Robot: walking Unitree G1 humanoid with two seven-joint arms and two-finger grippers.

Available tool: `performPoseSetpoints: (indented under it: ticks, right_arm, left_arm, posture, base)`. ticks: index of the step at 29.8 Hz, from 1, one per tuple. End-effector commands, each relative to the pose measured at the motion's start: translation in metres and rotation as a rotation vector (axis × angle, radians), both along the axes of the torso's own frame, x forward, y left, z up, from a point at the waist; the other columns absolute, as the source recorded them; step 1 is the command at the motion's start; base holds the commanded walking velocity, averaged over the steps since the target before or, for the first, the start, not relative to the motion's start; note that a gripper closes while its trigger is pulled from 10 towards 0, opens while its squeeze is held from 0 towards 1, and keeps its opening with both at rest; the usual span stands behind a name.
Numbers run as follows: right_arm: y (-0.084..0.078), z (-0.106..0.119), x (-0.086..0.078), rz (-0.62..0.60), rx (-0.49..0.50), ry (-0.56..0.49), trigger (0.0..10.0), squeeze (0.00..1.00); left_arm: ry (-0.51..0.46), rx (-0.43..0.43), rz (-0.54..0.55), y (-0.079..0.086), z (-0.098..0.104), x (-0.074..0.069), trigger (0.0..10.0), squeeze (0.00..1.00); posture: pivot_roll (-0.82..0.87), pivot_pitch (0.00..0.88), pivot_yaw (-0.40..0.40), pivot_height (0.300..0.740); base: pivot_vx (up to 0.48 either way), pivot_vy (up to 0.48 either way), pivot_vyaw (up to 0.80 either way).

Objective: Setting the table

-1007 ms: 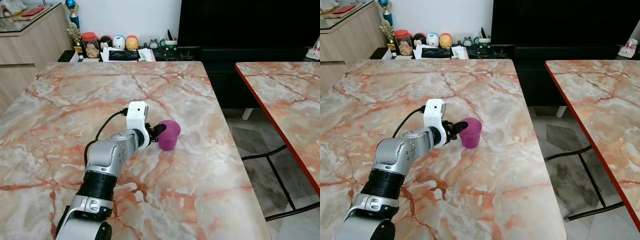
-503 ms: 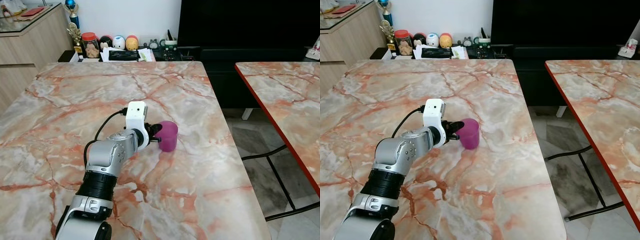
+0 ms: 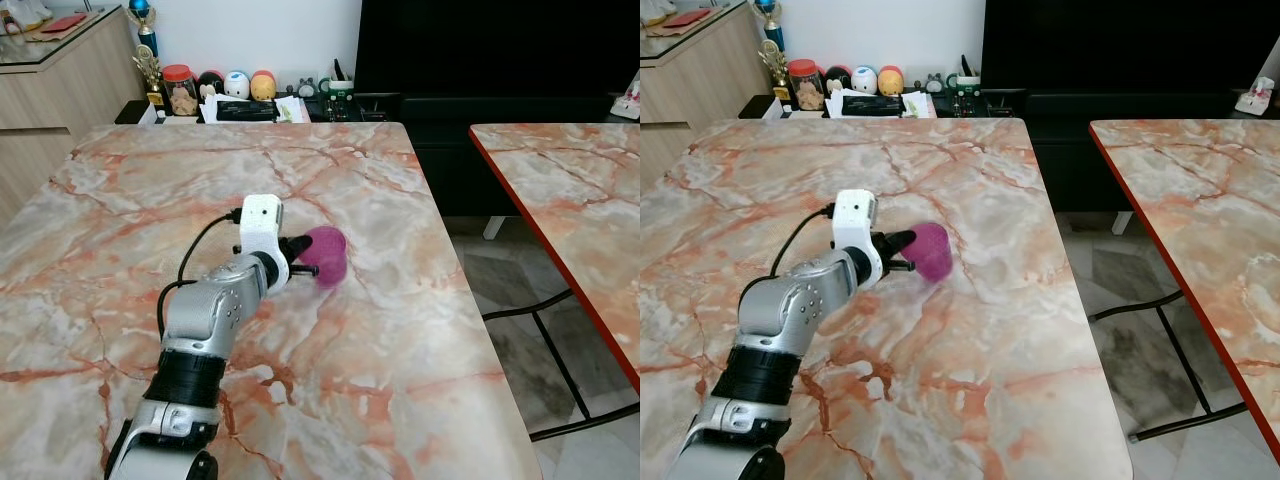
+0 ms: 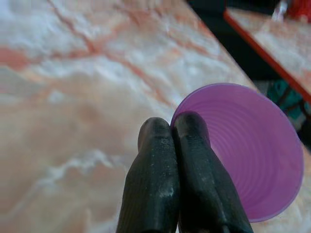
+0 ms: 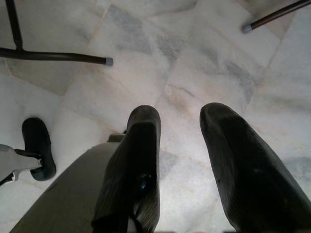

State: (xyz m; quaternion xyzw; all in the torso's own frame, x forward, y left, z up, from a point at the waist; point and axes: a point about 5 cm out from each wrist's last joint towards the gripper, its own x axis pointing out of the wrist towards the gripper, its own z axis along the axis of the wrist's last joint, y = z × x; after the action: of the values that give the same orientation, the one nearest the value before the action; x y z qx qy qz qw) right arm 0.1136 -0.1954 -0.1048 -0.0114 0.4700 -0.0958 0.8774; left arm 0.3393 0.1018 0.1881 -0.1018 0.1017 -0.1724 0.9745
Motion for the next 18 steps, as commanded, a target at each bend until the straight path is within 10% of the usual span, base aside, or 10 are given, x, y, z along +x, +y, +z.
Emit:
performPoseSetpoints:
  ticks: [1,3,4,5,6,18]
  right_arm:
    - [0.0,-0.001,-0.001,0.014,0.001,0.013,10.0,0.0]
    - [0.001,-0.001,-0.001,0.011,0.002,0.012,10.0,0.0]
    - [0.001,-0.001,-0.002,0.011,0.003,0.012,10.0,0.0]
    - [0.001,-0.001,-0.002,0.011,0.003,0.012,10.0,0.0]
    - [0.002,-0.001,-0.002,0.012,0.004,0.013,10.0,0.0]
    - [0.005,-0.002,-0.002,0.018,0.008,0.017,10.0,0.0]
  left_arm:
    - [-0.039,0.001,0.022,0.005,0.005,-0.003,0.0,0.0]
    - [-0.128,-0.005,0.033,0.01,0.011,-0.009,0.0,0.0]
    - [-0.211,0.039,0.049,0.014,0.016,-0.013,3.1,0.0]
    - [-0.241,0.061,0.056,0.016,0.017,-0.015,3.1,0.0]
    - [-0.269,0.084,0.07,0.018,0.017,-0.016,10.0,0.0]
    - [-0.45,0.215,0.336,0.065,0.001,-0.039,10.0,0.0]
  posture:
    - [0.1,0.0,-0.014,0.736]
    - [0.1,0.0,-0.014,0.736]
    - [0.1,0.0,-0.014,0.736]
    - [0.1,0.0,-0.013,0.736]
    - [0.1,0.0,-0.013,0.736]
    - [0.08,0.0,-0.012,0.736]
  base:
    - [0.0,0.0,0.0]
    - [0.0,0.0,0.0]
    - [0.0,0.0,0.0]
    - [0.0,0.0,0.0]
    - [0.0,0.0,0.0]
    - [0.0,0.0,0.0]
